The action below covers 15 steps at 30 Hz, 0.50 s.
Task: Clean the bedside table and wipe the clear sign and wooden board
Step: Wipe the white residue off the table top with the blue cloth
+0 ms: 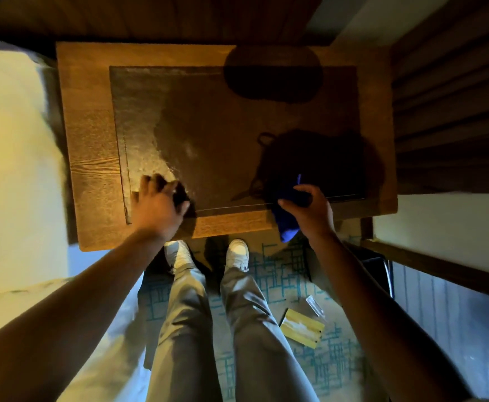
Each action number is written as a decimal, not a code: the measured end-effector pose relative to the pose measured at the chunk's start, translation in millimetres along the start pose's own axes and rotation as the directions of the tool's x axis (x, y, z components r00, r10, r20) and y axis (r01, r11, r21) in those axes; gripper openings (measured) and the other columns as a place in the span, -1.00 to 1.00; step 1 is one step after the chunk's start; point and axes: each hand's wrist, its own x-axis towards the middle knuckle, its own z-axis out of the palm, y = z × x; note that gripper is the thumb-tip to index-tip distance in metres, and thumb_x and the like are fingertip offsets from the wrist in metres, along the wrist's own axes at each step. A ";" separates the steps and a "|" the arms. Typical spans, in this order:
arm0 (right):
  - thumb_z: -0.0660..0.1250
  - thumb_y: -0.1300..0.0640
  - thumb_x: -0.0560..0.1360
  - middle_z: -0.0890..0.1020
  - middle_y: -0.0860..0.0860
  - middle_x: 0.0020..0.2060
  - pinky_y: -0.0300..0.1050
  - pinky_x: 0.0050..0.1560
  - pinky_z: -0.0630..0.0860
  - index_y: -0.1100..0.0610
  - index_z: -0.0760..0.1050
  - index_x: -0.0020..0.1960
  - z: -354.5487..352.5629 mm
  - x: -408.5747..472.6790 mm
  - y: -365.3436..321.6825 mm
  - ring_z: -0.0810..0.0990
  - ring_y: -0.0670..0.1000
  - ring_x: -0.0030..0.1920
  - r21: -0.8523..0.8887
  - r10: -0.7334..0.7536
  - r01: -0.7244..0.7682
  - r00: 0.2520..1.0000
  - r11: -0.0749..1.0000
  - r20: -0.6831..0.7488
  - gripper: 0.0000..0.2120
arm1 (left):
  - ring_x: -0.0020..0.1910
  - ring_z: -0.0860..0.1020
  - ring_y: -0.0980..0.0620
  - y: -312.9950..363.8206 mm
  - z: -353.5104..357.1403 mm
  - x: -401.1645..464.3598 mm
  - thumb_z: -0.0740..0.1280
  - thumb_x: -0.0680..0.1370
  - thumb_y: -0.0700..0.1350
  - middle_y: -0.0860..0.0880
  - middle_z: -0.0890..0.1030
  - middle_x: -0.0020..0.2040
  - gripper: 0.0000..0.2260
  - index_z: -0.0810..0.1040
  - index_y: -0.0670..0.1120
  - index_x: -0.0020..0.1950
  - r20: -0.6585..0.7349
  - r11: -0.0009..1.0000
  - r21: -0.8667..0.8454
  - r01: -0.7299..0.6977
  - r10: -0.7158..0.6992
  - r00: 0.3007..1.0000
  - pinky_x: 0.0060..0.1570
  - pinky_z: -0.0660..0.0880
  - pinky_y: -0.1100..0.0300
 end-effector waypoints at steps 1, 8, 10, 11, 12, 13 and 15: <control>0.55 -0.25 0.16 0.66 -0.11 0.04 0.09 0.07 0.63 -0.26 0.50 -0.01 -1.3 -5.3 -3.2 0.65 -0.02 0.06 0.065 -0.004 0.004 1.000 0.998 0.000 -0.56 | 0.47 0.31 -0.19 18.6 -4.8 -5.8 0.27 0.58 0.24 -0.17 0.37 0.48 -0.45 0.42 -0.01 0.48 0.007 0.988 -0.140 -0.069 0.071 0.997 0.38 0.36 -0.11; 0.47 -0.18 0.35 0.70 0.09 0.03 -0.04 -0.24 0.66 -0.08 0.56 0.00 -4.6 -35.3 -37.1 0.71 0.01 -0.08 0.520 0.037 -0.043 0.999 0.853 0.021 -0.70 | 0.00 0.66 0.17 133.6 -26.5 -40.0 0.44 0.46 0.26 0.05 0.70 0.09 -0.54 0.59 -0.01 0.21 0.085 0.754 -0.616 -0.228 0.352 0.932 0.05 0.60 0.19; 0.40 0.00 0.53 0.69 0.14 0.03 -0.13 -0.28 0.61 -0.01 0.57 0.06 -13.1 -42.9 -38.6 0.70 0.02 -0.10 0.692 0.067 -0.115 0.993 0.713 0.095 -0.86 | -0.05 0.67 0.01 144.4 -29.2 -38.8 0.47 0.52 0.04 -0.01 0.69 0.01 -0.70 0.58 -0.08 0.15 0.009 0.731 -0.640 -0.237 0.315 0.949 0.01 0.60 0.01; 0.36 0.11 0.58 0.67 0.17 0.03 -0.11 -0.23 0.62 0.04 0.55 0.10 -18.4 -47.7 -37.8 0.69 0.04 -0.10 0.743 0.054 -0.129 0.991 0.657 0.125 -0.89 | -0.08 0.65 -0.03 148.2 -32.8 -38.9 0.46 0.54 -0.02 -0.04 0.68 -0.03 -0.78 0.58 -0.09 0.11 -0.021 0.726 -0.646 -0.237 0.293 0.956 -0.02 0.58 -0.04; 0.34 0.20 0.58 0.65 0.19 0.03 -0.05 -0.15 0.65 0.09 0.52 0.14 -23.9 -51.9 -35.2 0.68 0.06 -0.09 0.765 0.033 -0.124 0.991 0.633 0.133 -0.85 | -0.10 0.63 -0.06 152.5 -36.8 -40.3 0.44 0.56 -0.05 -0.06 0.66 -0.06 -0.82 0.58 -0.09 0.09 -0.039 0.714 -0.661 -0.233 0.277 0.960 -0.05 0.56 -0.07; 0.34 0.26 0.57 0.63 0.21 0.02 0.03 -0.06 0.66 0.13 0.50 0.18 -28.5 -54.8 -31.3 0.68 0.09 -0.06 0.770 0.016 -0.111 0.991 0.628 0.129 -0.80 | -0.12 0.61 -0.08 157.7 -40.2 -42.0 0.43 0.56 -0.07 -0.09 0.64 -0.08 -0.85 0.58 -0.09 0.07 -0.043 0.687 -0.689 -0.228 0.275 0.960 -0.08 0.54 -0.06; 0.38 0.26 0.55 0.64 0.16 0.00 0.13 -0.02 0.65 0.17 0.45 0.25 -38.3 -58.6 -21.5 0.69 0.11 -0.05 0.763 -0.006 -0.083 0.994 0.641 0.113 -0.70 | -0.16 0.58 -0.06 169.7 -45.3 -49.0 0.43 0.57 -0.09 -0.11 0.62 -0.11 -0.89 0.58 -0.09 0.05 -0.053 0.631 -0.735 -0.250 0.313 0.948 -0.16 0.49 0.03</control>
